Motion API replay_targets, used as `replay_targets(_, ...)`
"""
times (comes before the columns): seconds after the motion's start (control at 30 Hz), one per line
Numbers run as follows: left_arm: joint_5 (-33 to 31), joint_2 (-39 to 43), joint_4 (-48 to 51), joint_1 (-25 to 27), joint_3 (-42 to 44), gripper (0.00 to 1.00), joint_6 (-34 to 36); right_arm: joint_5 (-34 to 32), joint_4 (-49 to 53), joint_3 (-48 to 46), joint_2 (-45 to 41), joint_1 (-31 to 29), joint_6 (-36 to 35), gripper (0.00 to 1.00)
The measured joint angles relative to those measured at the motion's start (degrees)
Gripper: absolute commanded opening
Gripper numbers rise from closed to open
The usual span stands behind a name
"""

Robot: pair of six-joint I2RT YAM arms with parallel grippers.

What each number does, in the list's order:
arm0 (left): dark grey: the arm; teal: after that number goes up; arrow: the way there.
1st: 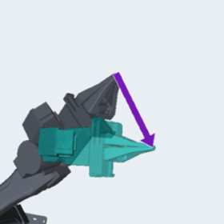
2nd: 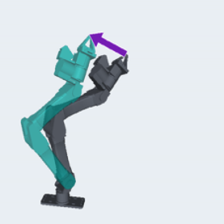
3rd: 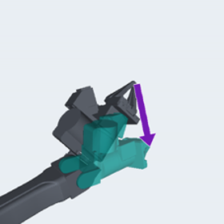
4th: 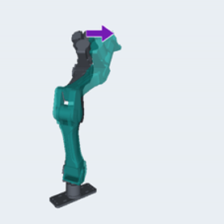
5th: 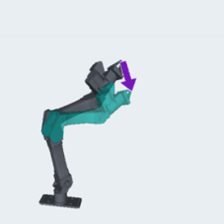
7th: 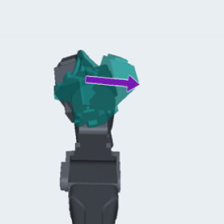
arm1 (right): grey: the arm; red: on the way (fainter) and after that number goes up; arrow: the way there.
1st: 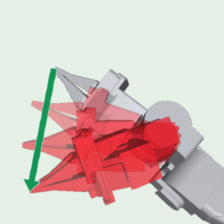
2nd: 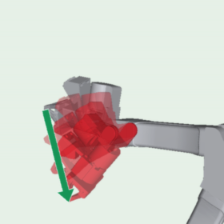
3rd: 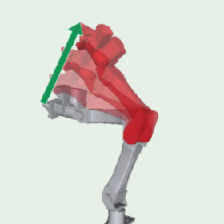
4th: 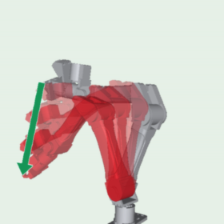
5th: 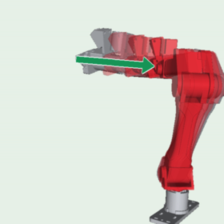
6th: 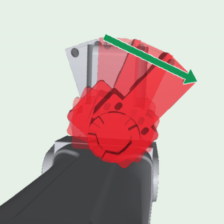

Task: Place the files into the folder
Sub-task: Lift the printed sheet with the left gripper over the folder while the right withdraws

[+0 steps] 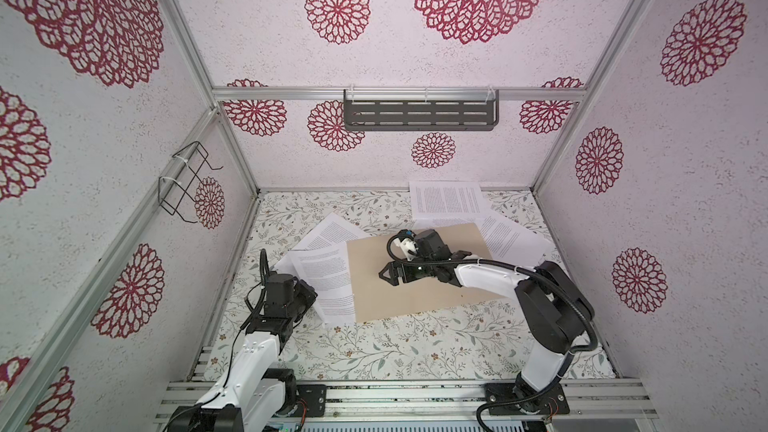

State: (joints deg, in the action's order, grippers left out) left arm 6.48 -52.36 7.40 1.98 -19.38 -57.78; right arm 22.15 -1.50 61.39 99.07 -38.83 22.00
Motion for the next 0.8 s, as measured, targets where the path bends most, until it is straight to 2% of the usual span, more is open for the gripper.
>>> replay_targets(0.1,-1.6,4.2,5.9,0.0,-4.1,0.00,1.7,-1.4,-0.6,-2.3,-7.5,1.8,-0.7,0.99)
replay_targets(0.27,-5.3,10.2,17.9,-0.1,-13.7,0.00,6.2,-4.3,-6.2,-12.0,-21.0,4.0,-3.3,0.99)
replay_targets(0.37,-5.6,10.3,22.9,0.0,-21.2,0.00,10.0,-5.5,-7.6,-17.4,-26.6,5.0,-5.0,0.99)
replay_targets(0.5,-2.4,6.4,25.2,1.0,-30.3,0.00,13.7,-6.7,-5.4,-18.7,-29.2,7.8,-4.9,0.99)
replay_targets(0.57,-2.1,2.7,24.9,5.2,-34.3,0.00,14.9,-7.2,-4.9,-18.7,-29.3,10.4,-3.1,0.99)
replay_targets(0.67,-2.3,-4.3,23.8,15.1,-39.6,0.00,16.2,-7.5,-3.3,-18.8,-29.1,13.3,-1.0,0.99)
replay_targets(0.8,-2.1,-17.8,19.2,27.3,-46.8,0.00,16.5,-7.4,-3.4,-21.7,-30.4,15.8,1.5,0.99)
